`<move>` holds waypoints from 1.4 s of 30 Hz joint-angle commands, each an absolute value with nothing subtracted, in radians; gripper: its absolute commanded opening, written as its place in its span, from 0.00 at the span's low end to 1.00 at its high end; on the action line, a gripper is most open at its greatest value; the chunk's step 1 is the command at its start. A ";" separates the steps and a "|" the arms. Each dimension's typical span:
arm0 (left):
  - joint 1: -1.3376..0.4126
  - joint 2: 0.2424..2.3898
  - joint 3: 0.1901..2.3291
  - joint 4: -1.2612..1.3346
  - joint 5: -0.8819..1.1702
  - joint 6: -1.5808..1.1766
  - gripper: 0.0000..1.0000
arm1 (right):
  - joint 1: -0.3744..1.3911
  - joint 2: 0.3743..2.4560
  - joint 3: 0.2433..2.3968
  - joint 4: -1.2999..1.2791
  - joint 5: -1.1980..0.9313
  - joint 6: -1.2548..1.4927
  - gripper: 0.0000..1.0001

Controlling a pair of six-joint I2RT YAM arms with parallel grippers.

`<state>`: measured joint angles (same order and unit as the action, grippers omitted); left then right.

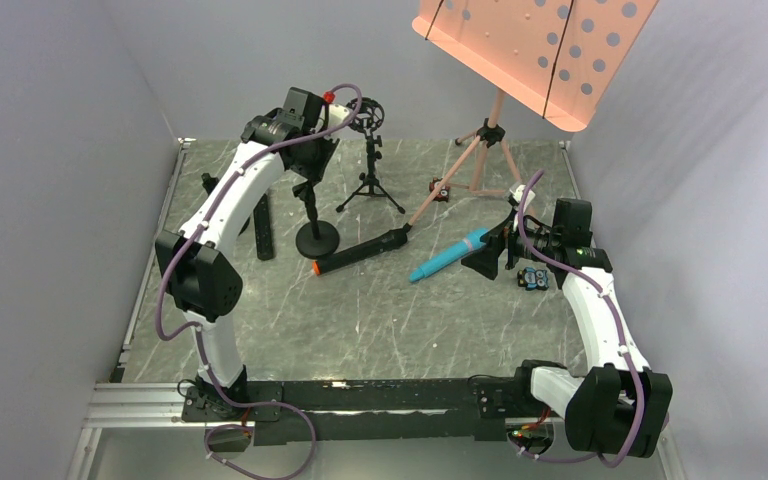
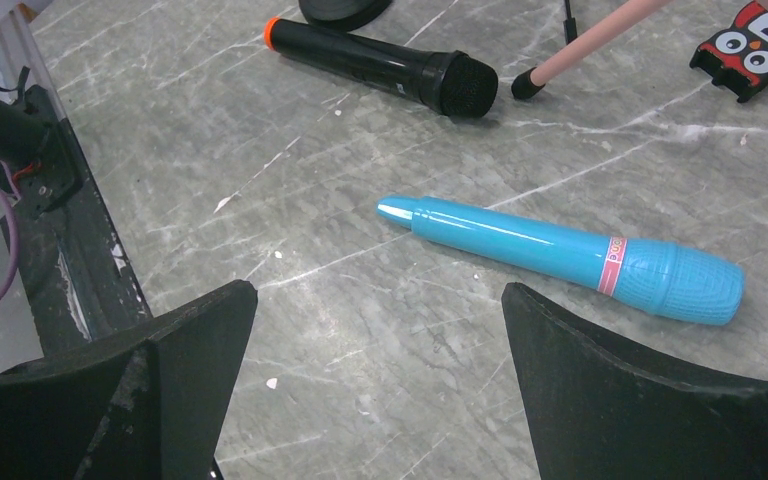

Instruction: Attach the microphones to the stand

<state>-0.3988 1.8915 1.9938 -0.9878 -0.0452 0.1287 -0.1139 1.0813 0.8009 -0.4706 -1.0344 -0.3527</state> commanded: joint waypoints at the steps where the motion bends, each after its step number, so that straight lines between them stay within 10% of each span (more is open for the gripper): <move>1: -0.392 1.850 2.026 -1.035 0.050 0.204 0.24 | -0.109 1.076 0.833 -0.459 -1.074 -0.385 1.00; 20: -0.336 1.891 2.139 -1.092 0.380 0.309 0.29 | -0.107 1.085 0.828 -0.453 -1.084 -0.387 1.00; 36: -0.403 1.852 2.157 -1.010 0.180 0.273 0.61 | -0.101 1.080 0.822 -0.453 -1.080 -0.395 1.00; 42: -0.401 1.558 1.837 -0.709 0.203 0.224 0.92 | -0.101 1.079 0.818 -0.451 -1.088 -0.402 1.00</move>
